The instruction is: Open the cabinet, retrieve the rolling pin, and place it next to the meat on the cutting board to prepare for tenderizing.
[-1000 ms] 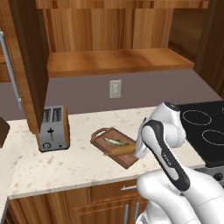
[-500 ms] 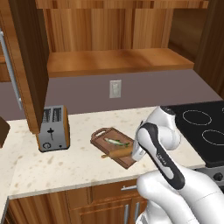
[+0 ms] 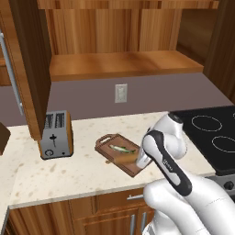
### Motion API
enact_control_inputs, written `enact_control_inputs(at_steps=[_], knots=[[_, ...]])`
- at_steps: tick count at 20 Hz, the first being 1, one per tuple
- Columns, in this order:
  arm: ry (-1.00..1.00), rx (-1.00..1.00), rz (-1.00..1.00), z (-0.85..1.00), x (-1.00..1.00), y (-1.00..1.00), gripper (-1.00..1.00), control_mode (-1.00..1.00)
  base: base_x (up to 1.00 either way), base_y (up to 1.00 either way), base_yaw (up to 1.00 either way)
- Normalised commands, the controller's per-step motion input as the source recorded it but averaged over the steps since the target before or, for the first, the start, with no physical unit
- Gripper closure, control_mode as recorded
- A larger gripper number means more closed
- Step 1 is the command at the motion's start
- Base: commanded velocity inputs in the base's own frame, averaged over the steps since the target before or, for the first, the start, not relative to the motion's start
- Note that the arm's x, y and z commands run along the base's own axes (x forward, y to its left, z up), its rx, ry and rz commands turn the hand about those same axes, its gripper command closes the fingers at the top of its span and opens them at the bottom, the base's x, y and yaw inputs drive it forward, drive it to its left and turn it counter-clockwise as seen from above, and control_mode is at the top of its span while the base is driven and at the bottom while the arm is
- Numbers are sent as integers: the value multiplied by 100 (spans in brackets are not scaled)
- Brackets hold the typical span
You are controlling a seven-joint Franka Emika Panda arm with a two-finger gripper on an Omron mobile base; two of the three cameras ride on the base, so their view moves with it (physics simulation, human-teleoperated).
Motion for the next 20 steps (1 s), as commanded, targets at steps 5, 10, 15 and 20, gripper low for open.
enact_control_inputs(at_steps=[5,10,15,20], knots=[[0,0,-8,-6,23,0,100,-100,0,0,0],[0,0,-9,-18,21,0,100,-100,0,0,0],[0,0,-8,-34,13,0,100,-100,0,0,0],[0,0,-8,-30,16,3,100,-100,0,0,0]])
